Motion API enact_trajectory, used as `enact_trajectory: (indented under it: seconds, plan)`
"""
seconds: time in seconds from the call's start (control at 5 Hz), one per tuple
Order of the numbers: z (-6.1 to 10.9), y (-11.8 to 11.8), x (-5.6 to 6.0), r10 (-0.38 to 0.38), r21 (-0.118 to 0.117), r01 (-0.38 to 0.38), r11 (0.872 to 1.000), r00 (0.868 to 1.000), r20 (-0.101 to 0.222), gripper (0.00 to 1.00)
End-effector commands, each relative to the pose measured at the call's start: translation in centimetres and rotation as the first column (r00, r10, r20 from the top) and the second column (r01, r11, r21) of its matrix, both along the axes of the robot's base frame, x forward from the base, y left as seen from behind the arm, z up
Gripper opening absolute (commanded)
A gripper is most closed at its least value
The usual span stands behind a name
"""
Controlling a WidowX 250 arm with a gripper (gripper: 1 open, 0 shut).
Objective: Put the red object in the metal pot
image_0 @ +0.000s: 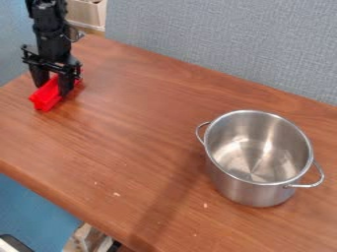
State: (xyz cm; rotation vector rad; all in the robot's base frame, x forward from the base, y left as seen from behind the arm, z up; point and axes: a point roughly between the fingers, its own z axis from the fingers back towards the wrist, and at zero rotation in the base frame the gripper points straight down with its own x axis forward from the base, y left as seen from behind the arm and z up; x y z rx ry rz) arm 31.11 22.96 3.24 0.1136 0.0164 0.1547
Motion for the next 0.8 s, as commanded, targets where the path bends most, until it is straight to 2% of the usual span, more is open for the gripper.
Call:
enact_trajectory:
  seconds: [0.0,0.6]
  plan:
    - [1.42,-0.41,0.80,-0.017,0.028,0.016,0.999,0.999,0.041,0.00]
    - [1.22,-0.50,0.92,-0.034,0.039,0.032,0.999,0.998,0.051,0.00]
